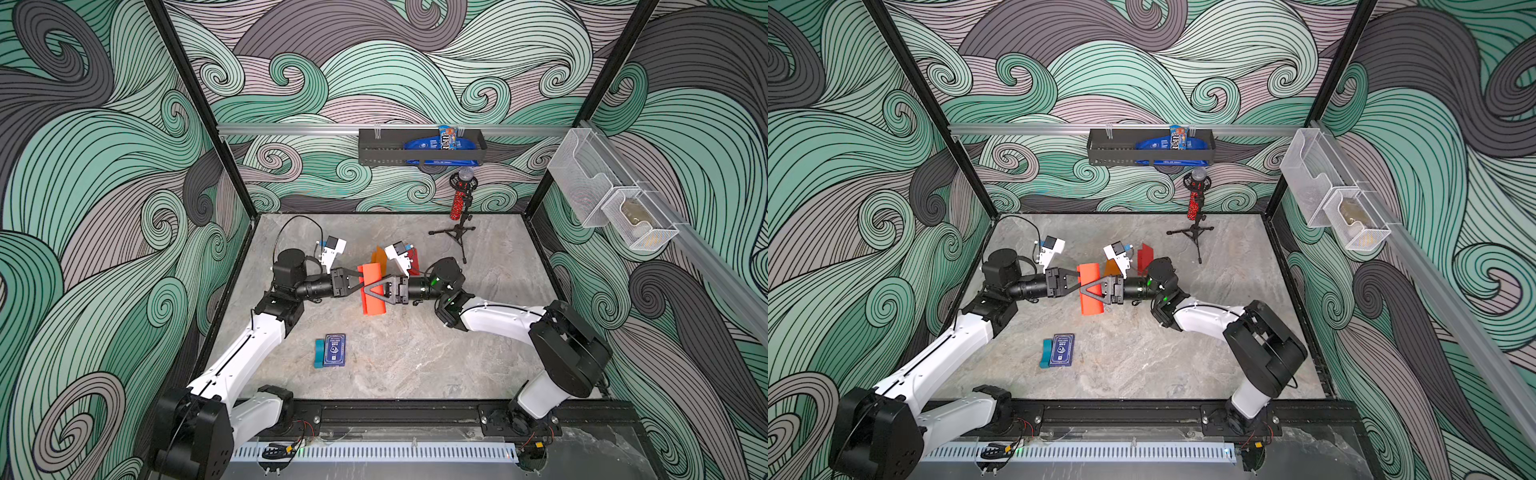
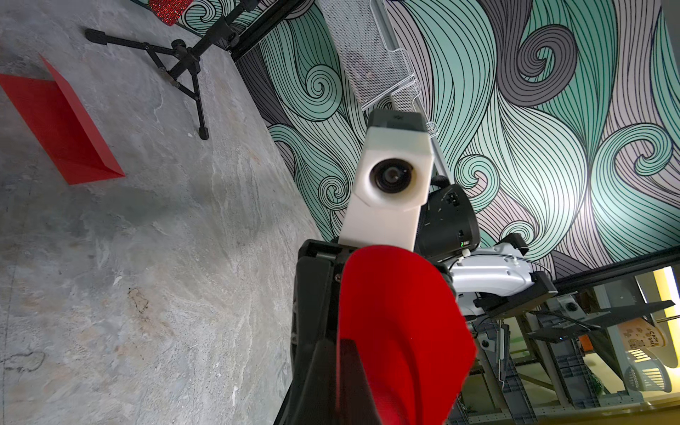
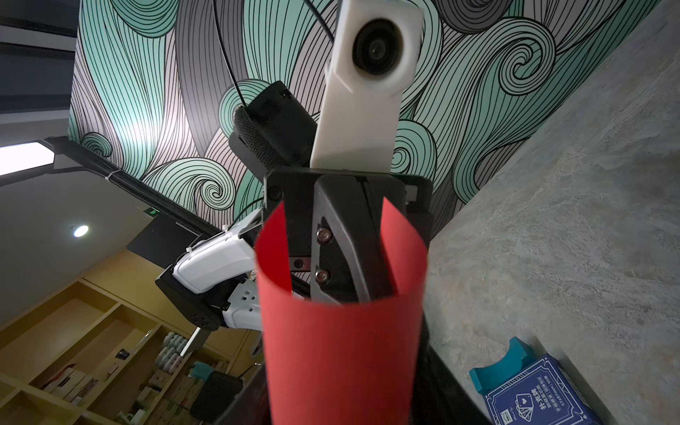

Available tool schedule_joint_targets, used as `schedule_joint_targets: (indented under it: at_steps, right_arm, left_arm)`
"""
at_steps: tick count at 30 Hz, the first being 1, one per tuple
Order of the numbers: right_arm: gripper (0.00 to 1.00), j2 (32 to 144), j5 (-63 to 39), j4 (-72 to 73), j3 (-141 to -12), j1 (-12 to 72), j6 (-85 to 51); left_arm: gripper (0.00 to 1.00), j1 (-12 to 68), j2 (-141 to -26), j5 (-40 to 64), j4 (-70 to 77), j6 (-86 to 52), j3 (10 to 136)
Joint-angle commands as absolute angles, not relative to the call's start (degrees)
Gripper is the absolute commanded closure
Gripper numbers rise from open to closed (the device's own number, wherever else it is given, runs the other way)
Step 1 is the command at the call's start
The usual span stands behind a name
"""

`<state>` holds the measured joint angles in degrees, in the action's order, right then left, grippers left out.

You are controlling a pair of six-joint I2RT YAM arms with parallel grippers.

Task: Fold the square paper along the opposite sides
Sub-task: Fold the paper.

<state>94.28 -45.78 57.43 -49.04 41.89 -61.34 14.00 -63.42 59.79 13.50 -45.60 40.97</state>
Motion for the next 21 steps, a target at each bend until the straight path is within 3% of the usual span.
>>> schedule_joint_targets:
  at_steps: [1, 15, 21]
  right_arm:
    - [0.52, 95.77, -45.84, 61.24, -50.70, 42.61, -62.86]
    - [0.77, 97.86, -46.88, 65.63, -51.42, 43.07, -65.80]
    - [0.80, 98.52, -48.94, 68.77, -51.24, 43.06, -67.76]
  left_arm:
    - [1.00, 13.80, -62.40, 60.74, 15.68, -46.00, 40.60]
    - [1.00, 13.79, -61.52, 60.41, 15.48, -45.70, 39.99]
    - [1.00, 13.74, -61.60, 59.70, 15.02, -44.85, 40.15]
